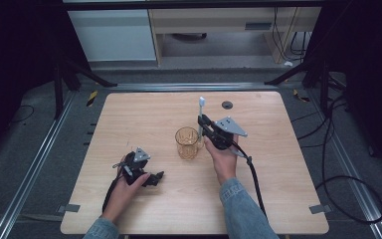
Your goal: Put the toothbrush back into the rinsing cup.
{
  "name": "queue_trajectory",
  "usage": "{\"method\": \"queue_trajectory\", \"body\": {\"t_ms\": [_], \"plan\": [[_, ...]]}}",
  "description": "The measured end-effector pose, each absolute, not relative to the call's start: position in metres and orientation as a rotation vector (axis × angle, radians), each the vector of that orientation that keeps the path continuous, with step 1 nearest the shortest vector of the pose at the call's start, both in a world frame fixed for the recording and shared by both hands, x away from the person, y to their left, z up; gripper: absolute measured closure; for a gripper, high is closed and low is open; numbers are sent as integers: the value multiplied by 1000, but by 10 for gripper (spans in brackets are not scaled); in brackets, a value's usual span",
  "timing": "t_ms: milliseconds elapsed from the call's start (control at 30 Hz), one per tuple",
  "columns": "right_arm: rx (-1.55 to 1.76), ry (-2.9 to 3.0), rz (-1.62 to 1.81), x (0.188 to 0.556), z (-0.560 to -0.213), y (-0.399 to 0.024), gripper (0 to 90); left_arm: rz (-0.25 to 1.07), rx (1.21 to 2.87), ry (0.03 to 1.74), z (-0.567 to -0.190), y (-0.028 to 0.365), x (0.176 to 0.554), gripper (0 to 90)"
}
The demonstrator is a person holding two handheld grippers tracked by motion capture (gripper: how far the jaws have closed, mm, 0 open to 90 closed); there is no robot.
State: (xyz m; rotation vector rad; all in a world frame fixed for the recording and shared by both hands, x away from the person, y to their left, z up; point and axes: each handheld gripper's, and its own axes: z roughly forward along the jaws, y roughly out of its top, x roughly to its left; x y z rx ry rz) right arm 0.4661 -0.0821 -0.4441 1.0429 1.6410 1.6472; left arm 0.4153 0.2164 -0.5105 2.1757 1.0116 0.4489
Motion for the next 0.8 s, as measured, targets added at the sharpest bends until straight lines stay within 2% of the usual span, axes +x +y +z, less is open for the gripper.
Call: {"method": "queue_trajectory", "body": {"t_ms": [800], "plan": [[1010,1656,1641,463,-463,-81,791,449,2176,1012,-510,216,415,0]]}}
